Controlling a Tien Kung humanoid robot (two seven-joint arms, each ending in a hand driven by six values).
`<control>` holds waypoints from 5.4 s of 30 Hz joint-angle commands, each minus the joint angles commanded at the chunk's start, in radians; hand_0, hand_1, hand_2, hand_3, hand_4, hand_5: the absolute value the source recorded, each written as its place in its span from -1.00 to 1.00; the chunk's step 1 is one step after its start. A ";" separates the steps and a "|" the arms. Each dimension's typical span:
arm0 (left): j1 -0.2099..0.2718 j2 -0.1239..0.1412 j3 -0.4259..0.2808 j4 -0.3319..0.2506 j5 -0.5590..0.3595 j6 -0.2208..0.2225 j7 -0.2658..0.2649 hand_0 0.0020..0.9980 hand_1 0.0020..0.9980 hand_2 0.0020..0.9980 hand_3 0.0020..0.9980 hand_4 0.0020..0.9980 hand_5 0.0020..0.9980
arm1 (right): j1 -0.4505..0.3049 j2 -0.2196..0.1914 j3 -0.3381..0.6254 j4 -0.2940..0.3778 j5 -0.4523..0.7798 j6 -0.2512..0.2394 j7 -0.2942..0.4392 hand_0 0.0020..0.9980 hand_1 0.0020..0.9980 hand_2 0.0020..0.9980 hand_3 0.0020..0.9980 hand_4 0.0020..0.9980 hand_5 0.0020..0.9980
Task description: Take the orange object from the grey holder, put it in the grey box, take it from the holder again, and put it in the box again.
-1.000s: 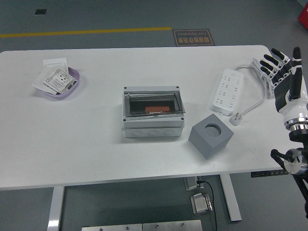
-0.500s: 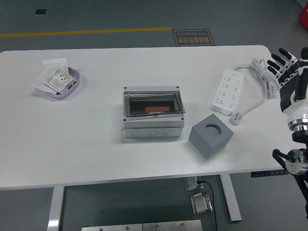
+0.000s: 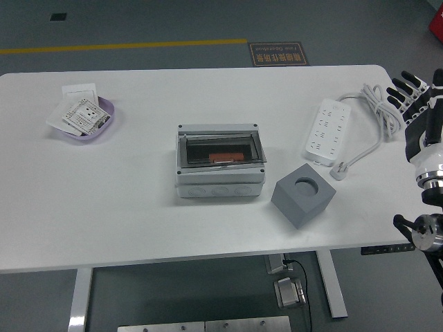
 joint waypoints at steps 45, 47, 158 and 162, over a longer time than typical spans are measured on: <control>-0.018 0.022 0.056 0.000 -0.050 -0.005 -0.020 0.30 0.37 0.19 0.20 0.14 -0.71 | 0.010 -0.027 -0.042 -0.002 -0.056 -0.040 -0.016 0.55 0.41 0.42 0.41 0.94 0.71; -0.017 0.021 0.058 0.000 -0.054 -0.005 -0.021 0.30 0.37 0.19 0.20 0.14 -0.71 | 0.009 -0.025 -0.041 -0.002 -0.058 -0.040 -0.016 0.55 0.41 0.42 0.41 0.94 0.71; -0.052 0.042 0.113 0.000 -0.106 -0.008 -0.029 0.30 0.37 0.20 0.20 0.18 -0.68 | 0.021 -0.022 -0.043 0.000 -0.085 -0.049 -0.020 0.55 0.38 0.37 0.33 0.79 0.57; -0.055 0.048 0.149 0.000 -0.141 -0.008 -0.033 0.30 0.37 0.20 0.20 0.18 -0.68 | 0.022 -0.016 -0.043 -0.005 -0.091 -0.051 -0.023 0.55 0.38 0.37 0.33 0.79 0.56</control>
